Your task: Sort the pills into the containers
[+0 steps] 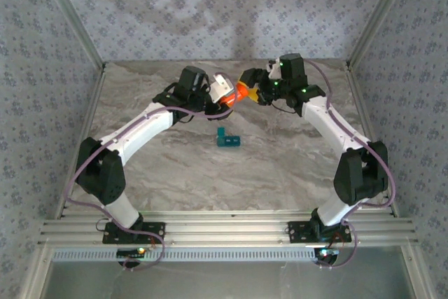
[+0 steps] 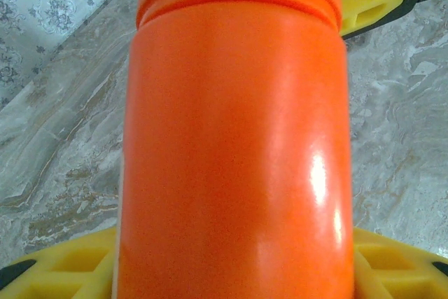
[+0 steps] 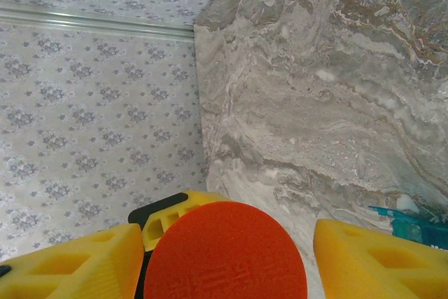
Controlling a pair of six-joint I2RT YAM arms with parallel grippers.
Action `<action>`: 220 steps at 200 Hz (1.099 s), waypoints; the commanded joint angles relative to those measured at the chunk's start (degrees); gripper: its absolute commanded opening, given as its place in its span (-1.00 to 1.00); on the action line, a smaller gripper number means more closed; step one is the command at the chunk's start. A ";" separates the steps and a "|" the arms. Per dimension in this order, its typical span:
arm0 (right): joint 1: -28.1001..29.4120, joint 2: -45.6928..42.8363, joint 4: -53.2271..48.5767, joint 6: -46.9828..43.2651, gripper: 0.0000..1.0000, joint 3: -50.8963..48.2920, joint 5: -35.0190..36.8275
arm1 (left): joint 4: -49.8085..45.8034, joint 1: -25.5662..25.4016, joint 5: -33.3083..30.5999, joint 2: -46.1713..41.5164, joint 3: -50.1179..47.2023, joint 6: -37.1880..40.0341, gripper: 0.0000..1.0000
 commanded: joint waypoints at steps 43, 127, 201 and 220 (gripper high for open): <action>0.63 -0.14 1.36 0.18 0.27 -0.22 -2.75 | 1.41 -0.26 0.41 0.93 2.08 0.32 -1.00; 0.81 0.00 1.16 -0.73 0.01 -0.15 -4.41 | 0.96 -0.23 0.60 1.20 2.61 0.19 -1.00; -2.77 0.18 14.69 -12.69 -0.08 -2.48 -11.62 | 2.66 3.21 13.32 0.43 4.09 -8.31 -1.00; -2.80 0.17 15.72 -15.35 -0.08 -1.62 -13.40 | 6.23 4.79 17.78 -0.01 3.69 -14.29 -1.00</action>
